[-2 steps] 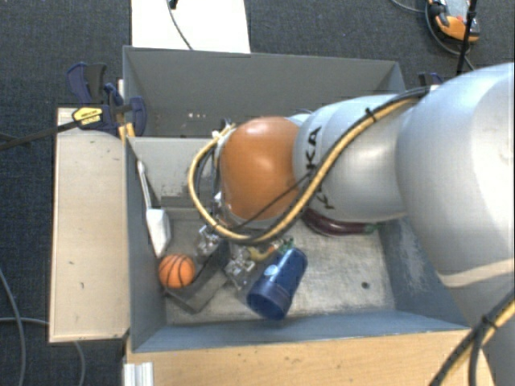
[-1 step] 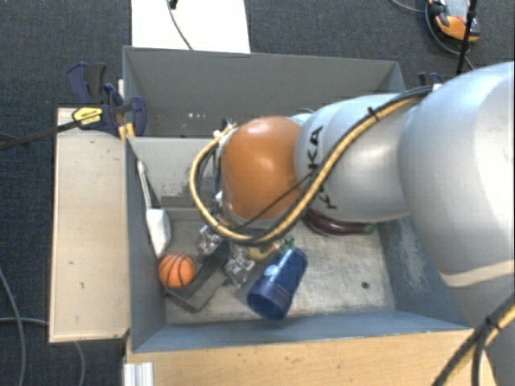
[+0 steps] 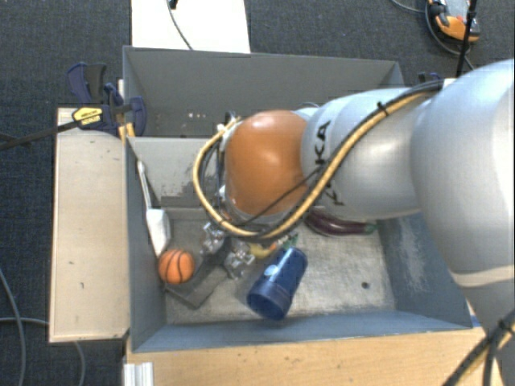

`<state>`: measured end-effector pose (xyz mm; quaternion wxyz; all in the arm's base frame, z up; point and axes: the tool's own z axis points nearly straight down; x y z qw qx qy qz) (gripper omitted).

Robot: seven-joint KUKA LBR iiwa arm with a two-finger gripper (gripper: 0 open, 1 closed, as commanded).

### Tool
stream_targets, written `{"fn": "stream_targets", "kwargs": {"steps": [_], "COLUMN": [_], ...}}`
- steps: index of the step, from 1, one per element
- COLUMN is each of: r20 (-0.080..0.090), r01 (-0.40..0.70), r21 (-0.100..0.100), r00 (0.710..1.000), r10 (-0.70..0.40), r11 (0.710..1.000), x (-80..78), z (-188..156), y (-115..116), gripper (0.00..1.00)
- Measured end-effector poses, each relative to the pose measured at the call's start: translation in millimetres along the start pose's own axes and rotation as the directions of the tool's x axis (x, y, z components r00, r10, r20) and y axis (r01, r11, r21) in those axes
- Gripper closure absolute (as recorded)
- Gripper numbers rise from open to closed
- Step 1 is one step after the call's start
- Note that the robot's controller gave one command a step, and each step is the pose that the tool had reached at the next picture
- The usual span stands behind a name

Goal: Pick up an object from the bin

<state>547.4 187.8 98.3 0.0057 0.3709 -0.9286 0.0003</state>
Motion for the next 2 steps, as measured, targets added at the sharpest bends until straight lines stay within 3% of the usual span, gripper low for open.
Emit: {"fn": "stream_targets", "kwargs": {"steps": [2], "r20": [0.011], "r01": [-0.003], "r21": [0.003], "r00": [1.0], "r10": [0.003], "r11": [1.0], "x": [-0.8], "z": [-37], "y": [0], "gripper": [1.0]}}
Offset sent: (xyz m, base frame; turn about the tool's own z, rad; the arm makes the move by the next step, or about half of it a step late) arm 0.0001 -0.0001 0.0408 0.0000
